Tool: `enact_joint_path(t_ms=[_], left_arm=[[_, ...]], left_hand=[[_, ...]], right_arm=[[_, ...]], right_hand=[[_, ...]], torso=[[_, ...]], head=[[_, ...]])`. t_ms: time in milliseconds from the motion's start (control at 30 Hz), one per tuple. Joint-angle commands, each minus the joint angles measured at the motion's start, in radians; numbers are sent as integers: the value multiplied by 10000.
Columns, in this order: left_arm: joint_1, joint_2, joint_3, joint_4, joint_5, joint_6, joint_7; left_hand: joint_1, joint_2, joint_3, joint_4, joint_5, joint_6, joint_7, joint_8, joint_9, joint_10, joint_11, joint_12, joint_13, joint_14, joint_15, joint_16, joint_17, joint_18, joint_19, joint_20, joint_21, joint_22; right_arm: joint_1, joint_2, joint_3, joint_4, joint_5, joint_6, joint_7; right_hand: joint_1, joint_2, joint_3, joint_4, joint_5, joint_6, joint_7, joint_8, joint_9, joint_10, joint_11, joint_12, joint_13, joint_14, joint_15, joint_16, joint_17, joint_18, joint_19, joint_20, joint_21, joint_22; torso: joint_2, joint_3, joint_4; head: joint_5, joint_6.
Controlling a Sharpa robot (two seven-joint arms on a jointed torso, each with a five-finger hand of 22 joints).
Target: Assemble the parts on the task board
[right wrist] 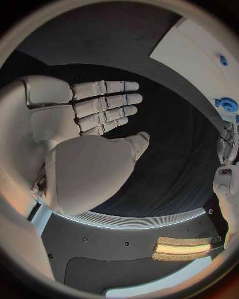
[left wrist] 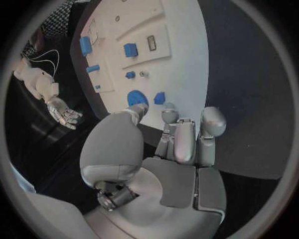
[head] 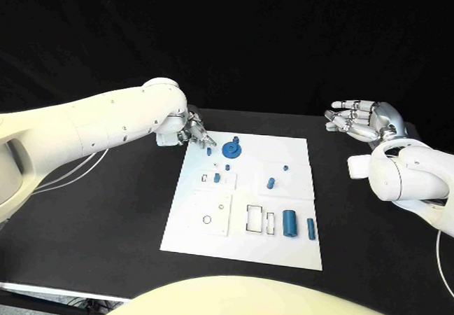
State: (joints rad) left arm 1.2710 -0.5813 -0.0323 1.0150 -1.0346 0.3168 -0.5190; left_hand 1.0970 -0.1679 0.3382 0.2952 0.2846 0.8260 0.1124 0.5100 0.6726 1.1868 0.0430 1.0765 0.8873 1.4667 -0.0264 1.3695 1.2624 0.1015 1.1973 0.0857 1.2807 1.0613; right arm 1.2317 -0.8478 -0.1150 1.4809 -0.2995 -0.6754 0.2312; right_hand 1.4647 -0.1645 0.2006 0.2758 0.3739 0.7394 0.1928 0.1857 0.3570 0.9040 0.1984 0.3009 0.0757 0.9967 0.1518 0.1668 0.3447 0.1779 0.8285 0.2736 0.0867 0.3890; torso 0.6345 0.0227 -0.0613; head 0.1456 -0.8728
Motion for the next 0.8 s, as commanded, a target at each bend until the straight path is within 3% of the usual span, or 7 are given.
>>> enact_joint_path(t_ms=[33,800], left_arm=[[-12,36,-5,-26,127,175,96],[-82,156,-44,-250,268,130,139]], left_hand=[[-69,34,-60,-17,-39,77,7,31,-14,38,-60,39,13,-1,19,-57,-1,87,62,11,68,16],[203,222,1,-48,-24,233,-50,86,-76,106,-115,148,64,26,-28,-11,58,75,117,-11,119,105]], right_arm=[[-2,4,5,16,-90,120,86],[-1,0,5,26,-90,118,90]], right_hand=[[-62,-33,49,10,48,-75,809,35,-15,12,82,16,-8,24,58,-25,-9,41,-79,-11,-54,-8],[-63,-32,68,8,56,-77,810,42,-21,12,82,22,-23,30,59,-38,-21,43,-79,-8,-65,-32]], torso=[[2,0,-2],[-1,0,4]], head=[[-3,2],[-49,2]])
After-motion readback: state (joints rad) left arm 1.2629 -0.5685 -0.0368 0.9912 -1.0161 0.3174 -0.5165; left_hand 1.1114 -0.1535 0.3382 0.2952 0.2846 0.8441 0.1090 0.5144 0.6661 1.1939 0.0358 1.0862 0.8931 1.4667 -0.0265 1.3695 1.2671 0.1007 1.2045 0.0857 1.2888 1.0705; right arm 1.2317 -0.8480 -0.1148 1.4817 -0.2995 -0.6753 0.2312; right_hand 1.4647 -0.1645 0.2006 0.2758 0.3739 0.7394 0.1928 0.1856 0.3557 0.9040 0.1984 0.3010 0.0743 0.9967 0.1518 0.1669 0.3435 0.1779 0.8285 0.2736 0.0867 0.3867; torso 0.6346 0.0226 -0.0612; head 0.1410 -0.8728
